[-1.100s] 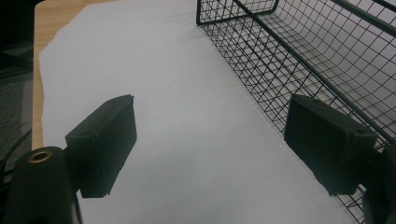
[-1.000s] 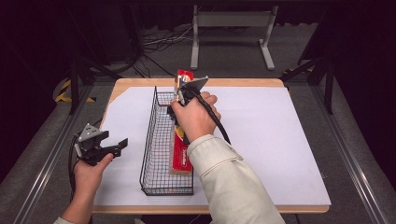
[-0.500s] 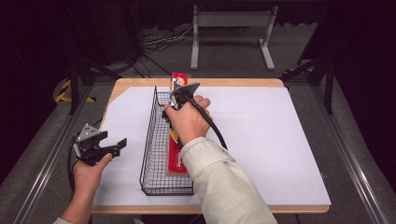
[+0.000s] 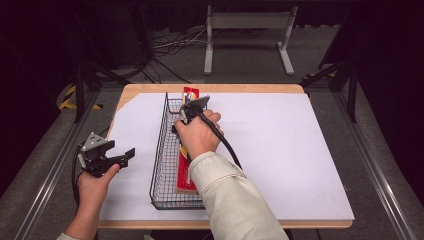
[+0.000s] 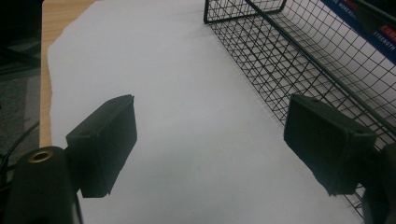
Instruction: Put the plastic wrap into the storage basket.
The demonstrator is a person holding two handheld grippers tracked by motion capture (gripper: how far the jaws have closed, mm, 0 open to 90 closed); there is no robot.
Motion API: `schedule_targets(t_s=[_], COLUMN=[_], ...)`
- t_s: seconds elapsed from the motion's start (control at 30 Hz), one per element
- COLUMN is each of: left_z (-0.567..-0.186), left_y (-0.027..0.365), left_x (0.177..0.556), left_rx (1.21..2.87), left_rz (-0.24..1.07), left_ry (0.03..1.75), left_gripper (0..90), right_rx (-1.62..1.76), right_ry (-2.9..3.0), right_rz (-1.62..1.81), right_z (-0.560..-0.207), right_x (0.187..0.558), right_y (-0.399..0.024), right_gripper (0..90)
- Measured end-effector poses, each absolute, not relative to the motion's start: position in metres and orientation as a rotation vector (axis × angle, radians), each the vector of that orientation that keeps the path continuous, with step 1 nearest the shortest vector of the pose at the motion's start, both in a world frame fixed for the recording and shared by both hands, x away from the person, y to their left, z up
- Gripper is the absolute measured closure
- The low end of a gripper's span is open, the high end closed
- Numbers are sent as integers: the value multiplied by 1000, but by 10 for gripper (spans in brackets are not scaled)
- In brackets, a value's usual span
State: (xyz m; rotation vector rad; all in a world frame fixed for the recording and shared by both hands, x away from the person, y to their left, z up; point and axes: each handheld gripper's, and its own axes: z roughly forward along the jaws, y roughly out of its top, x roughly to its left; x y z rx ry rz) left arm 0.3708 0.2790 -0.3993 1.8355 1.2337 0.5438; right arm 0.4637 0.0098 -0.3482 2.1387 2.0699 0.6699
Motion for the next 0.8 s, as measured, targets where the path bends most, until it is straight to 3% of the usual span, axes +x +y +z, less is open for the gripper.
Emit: schedule_targets(t_s=[0.8], left_z=[-401], left_y=[279], left_x=[373], left_rx=[1838], left_rz=[544], left_ry=[1239], left_gripper=[179], right_rx=[2155], right_ry=[2123], right_rz=[502], right_z=[-379], right_x=[467], right_y=[17], right_gripper=[396])
